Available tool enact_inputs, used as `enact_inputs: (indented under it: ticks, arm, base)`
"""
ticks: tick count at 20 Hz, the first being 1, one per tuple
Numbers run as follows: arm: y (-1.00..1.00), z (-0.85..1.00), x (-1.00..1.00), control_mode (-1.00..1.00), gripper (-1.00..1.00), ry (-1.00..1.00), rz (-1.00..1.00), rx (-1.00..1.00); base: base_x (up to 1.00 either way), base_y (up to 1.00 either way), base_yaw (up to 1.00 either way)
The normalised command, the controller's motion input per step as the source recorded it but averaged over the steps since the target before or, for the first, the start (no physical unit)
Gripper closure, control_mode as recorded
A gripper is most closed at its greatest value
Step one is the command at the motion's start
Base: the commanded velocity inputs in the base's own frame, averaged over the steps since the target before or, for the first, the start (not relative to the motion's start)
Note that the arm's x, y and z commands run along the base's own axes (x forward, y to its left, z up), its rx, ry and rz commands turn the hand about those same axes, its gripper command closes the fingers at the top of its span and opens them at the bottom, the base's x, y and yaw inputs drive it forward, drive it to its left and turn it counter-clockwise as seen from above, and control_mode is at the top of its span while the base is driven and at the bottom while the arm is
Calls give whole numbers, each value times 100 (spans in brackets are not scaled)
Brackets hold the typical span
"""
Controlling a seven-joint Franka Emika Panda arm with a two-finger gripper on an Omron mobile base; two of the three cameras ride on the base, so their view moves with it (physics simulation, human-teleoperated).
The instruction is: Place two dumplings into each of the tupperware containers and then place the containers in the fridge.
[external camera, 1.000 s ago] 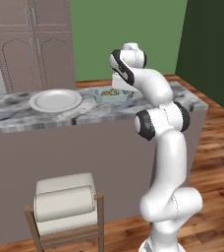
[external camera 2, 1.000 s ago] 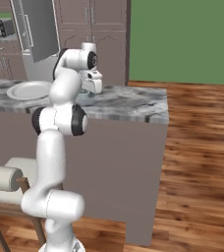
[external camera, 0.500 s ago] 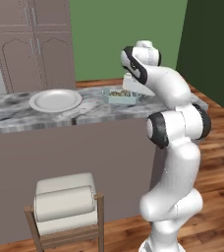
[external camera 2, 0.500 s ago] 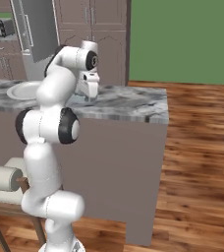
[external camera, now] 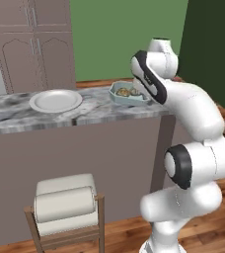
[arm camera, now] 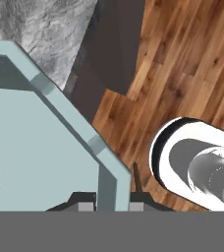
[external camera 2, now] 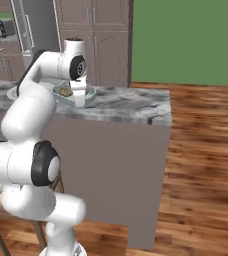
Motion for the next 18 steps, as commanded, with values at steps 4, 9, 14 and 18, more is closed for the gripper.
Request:
enact_inputs:
  ticks: [4,9,14,18]
  arm:
    - [0,50,-71,-100,100,-4,-12,-3]
    - [0,50,-87,-100,100,19,-11,0]
    - [0,36,-98,-100,100,20,-13,0]
    - [0,5,-93,-100,100,13,-13,1]
  base:
    - [0,0,0]
    - [0,0,0]
    - [0,0,0]
    - [0,0,0]
